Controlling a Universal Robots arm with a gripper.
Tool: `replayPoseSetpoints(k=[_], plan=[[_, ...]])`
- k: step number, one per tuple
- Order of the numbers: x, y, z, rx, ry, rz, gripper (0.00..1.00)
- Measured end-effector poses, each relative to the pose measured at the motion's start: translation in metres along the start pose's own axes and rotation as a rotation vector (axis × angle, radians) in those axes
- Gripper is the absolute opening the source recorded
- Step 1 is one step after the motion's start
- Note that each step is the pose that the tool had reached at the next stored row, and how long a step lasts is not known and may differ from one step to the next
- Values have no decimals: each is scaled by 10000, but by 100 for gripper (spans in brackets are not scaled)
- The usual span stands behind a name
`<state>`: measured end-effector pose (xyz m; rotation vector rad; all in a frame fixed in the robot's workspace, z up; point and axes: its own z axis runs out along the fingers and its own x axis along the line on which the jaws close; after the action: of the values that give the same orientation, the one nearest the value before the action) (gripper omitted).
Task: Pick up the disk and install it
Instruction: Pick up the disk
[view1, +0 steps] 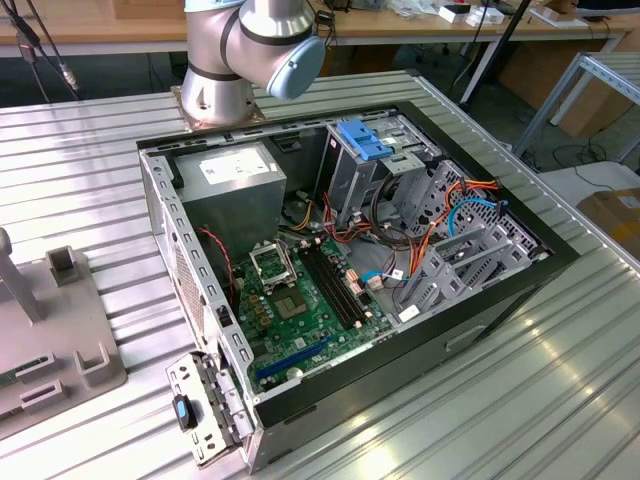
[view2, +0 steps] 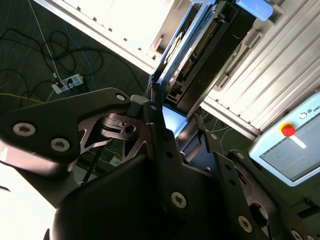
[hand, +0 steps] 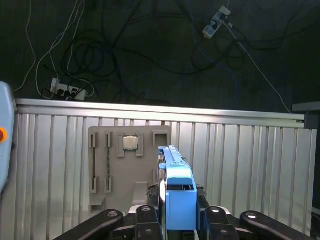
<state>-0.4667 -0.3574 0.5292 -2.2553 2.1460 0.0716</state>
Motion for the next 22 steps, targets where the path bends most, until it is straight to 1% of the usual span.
replayPoseSetpoints(k=[11, 17, 22], plan=[[-6, -16, 0, 0, 0, 0, 36], [-13, -58, 0, -1, 0, 0, 36], [-17, -108, 0, 0, 0, 0, 36]])
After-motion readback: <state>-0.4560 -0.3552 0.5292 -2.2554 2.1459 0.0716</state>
